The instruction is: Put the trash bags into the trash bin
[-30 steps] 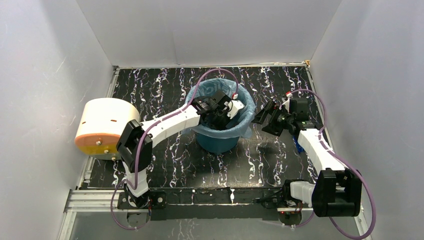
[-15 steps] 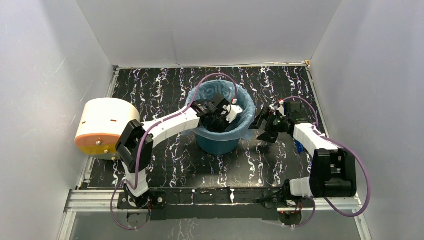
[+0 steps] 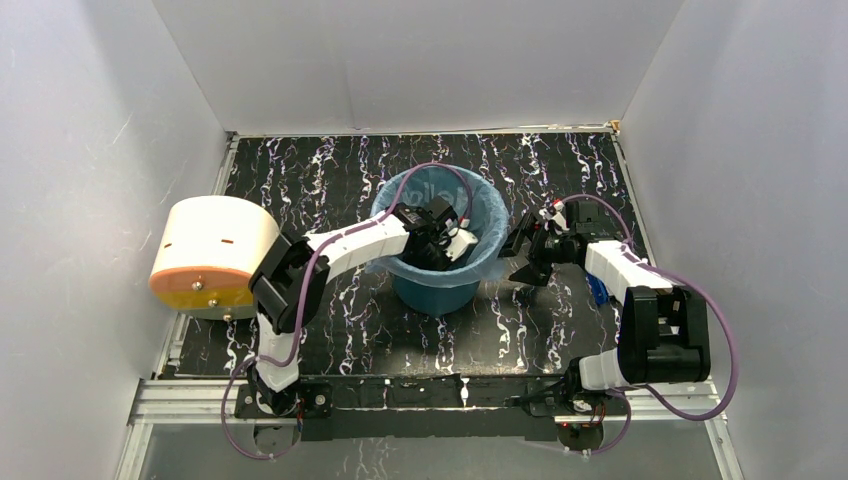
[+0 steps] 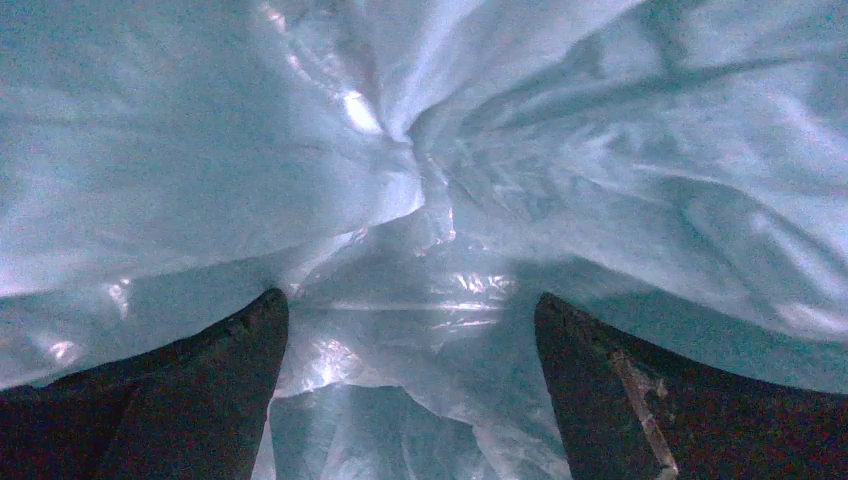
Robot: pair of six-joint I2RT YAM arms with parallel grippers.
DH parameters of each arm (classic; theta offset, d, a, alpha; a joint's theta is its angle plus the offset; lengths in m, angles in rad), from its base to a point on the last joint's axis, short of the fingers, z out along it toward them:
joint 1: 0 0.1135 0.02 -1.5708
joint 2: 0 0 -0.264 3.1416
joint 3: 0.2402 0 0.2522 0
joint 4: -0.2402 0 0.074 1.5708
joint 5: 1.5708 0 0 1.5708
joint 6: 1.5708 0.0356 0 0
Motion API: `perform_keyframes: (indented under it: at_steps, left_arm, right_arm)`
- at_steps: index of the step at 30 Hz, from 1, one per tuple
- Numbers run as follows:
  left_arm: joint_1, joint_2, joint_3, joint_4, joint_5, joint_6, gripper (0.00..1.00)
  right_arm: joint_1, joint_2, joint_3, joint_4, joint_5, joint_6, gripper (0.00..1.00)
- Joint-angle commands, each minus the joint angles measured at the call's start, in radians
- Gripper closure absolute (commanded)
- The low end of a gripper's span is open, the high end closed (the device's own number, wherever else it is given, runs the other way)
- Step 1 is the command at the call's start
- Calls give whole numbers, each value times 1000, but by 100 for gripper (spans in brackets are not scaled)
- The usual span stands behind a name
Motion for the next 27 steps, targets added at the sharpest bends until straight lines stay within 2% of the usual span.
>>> perform_keyframes:
  at_steps: [1, 6, 10, 17, 23, 27]
  left_arm:
    - [7, 28, 2, -95, 37, 27, 9]
    - [7, 68, -16, -86, 23, 15, 9]
    - [7, 44, -22, -60, 12, 10, 8]
    - [7, 95, -63, -96, 48, 27, 10]
    - [7, 133, -105, -72, -8, 14, 11]
    - [6, 105, -60, -71, 0, 4, 11]
  right_arm:
    - [-1, -35, 54, -6, -38, 4, 1]
    - [-2, -66, 47, 12, -35, 37, 1]
    - [0, -59, 38, 29, -34, 48, 1]
    - [-1, -26, 34, 44, -133, 79, 1]
    - [-2, -77, 44, 71, -87, 118, 1]
    - [-1, -85, 17, 105, -83, 133, 1]
